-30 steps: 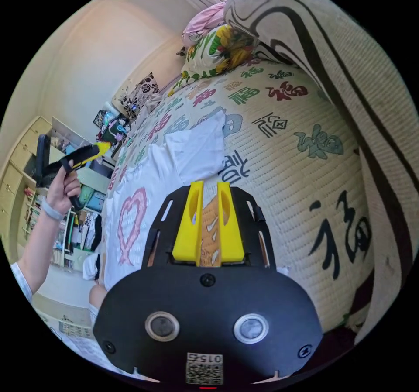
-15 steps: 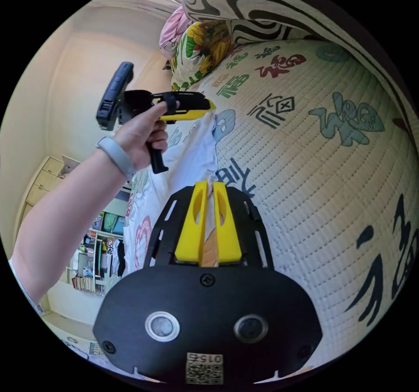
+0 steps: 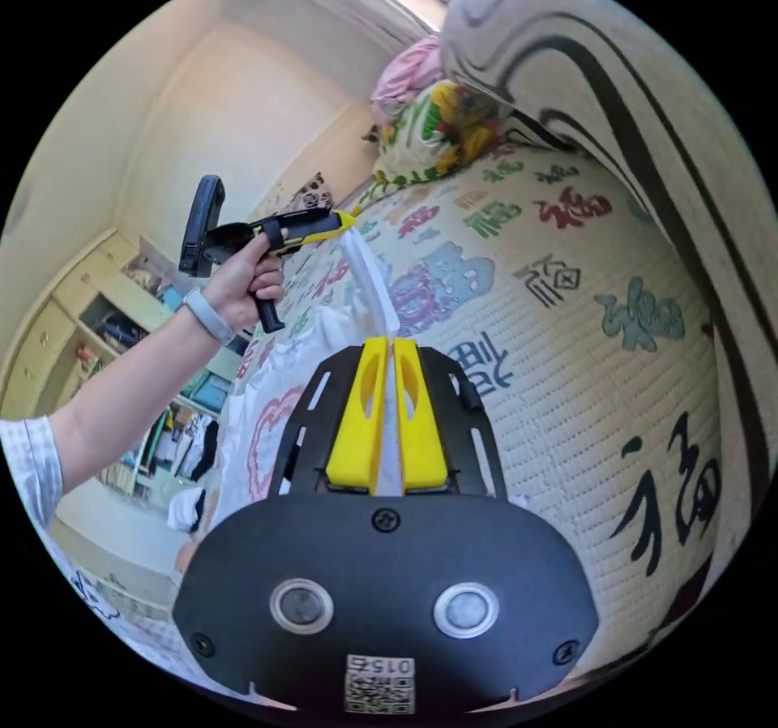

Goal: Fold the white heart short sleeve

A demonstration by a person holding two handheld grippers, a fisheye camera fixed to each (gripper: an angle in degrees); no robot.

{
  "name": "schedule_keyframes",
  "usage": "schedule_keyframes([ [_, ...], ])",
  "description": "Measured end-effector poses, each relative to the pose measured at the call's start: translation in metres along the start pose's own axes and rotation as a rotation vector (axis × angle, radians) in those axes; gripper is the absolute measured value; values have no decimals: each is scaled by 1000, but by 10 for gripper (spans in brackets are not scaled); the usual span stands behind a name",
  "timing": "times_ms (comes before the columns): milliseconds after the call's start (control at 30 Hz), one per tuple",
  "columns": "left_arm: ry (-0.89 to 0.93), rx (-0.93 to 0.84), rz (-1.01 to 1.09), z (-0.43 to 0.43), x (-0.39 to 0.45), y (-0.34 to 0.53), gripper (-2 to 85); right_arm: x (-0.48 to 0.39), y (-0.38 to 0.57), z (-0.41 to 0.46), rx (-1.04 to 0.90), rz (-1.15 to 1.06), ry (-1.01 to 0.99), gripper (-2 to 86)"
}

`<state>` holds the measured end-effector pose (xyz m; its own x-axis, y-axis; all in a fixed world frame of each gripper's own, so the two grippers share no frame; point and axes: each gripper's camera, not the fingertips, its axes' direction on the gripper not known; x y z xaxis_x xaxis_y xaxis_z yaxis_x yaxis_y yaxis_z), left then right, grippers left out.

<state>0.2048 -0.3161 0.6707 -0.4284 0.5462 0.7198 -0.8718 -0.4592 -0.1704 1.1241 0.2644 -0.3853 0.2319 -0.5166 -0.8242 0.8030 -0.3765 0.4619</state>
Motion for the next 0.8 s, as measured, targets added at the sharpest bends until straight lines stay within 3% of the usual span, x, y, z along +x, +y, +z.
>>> schedule_keyframes([
  [167,-4,69,-102,-79,-77,89,-2,-67,13,4,-86,-276,-25,6],
  [333,-25,-25,-294,-93,-146,206,14,-111,56,54,-304,-454,-5,24],
  [433,-67,-128,-404,-85,-178,245,50,-114,77,76,-426,-451,66,44],
  [633,-26,-27,-394,-98,-209,204,85,-88,78,53,-273,-395,195,57],
  [800,35,-64,-350,-50,-212,127,102,-78,60,81,-338,-375,215,76],
])
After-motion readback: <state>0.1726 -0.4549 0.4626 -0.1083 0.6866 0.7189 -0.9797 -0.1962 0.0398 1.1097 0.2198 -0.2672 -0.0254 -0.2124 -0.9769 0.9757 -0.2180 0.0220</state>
